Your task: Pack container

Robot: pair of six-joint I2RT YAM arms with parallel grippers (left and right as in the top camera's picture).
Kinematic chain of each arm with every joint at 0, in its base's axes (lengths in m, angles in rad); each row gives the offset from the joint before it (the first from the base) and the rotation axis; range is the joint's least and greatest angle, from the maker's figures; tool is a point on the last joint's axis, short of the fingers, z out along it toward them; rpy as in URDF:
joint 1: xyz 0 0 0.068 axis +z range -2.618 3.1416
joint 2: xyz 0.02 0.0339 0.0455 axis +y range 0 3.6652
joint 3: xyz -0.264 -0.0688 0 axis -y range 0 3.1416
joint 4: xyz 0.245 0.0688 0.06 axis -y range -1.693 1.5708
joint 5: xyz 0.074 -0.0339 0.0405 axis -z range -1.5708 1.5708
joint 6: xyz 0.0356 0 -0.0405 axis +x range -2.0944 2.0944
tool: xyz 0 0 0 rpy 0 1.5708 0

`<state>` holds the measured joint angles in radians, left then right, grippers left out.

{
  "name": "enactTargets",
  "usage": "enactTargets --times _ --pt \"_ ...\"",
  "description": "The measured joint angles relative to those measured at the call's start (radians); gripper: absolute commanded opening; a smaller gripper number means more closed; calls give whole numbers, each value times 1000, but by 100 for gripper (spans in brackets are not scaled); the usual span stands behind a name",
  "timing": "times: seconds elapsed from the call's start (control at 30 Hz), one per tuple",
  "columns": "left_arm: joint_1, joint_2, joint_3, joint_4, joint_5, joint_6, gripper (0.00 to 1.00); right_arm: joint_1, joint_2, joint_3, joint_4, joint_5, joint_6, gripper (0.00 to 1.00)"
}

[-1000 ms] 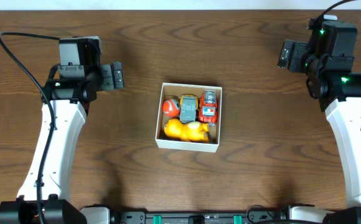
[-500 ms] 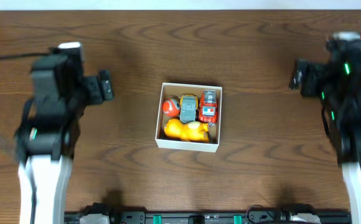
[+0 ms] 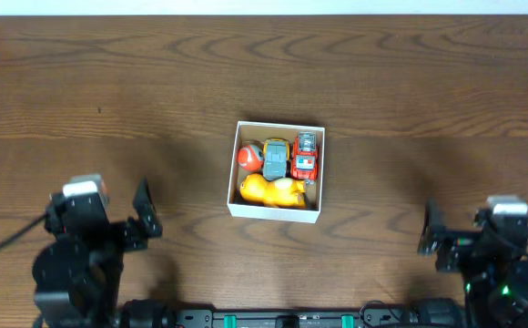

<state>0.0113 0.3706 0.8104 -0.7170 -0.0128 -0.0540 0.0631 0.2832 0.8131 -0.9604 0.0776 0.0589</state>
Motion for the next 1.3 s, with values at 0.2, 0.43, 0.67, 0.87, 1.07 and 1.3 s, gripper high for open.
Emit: enactTargets --times 0.2,0.43,0.67,0.87,1.07,1.3 --pt "0 -40 -21 -93 -17 -2 98 0 -9 -17 -174 0 0 99" --pt "0 -40 -26 -206 -18 -2 98 0 -9 -19 -180 0 0 99" --pt "0 -40 -27 -231 -18 -2 98 0 -9 -19 -180 0 0 99" --pt "0 -40 -27 -234 -18 -2 98 0 -13 -19 -149 0 -1 99" --pt "0 -40 -27 -238 -18 -2 98 0 -140 -94 -14 -22 -10 99" --pt "0 -40 -27 -242 -18 -2 98 -3 -269 -275 202 -89 -34 99"
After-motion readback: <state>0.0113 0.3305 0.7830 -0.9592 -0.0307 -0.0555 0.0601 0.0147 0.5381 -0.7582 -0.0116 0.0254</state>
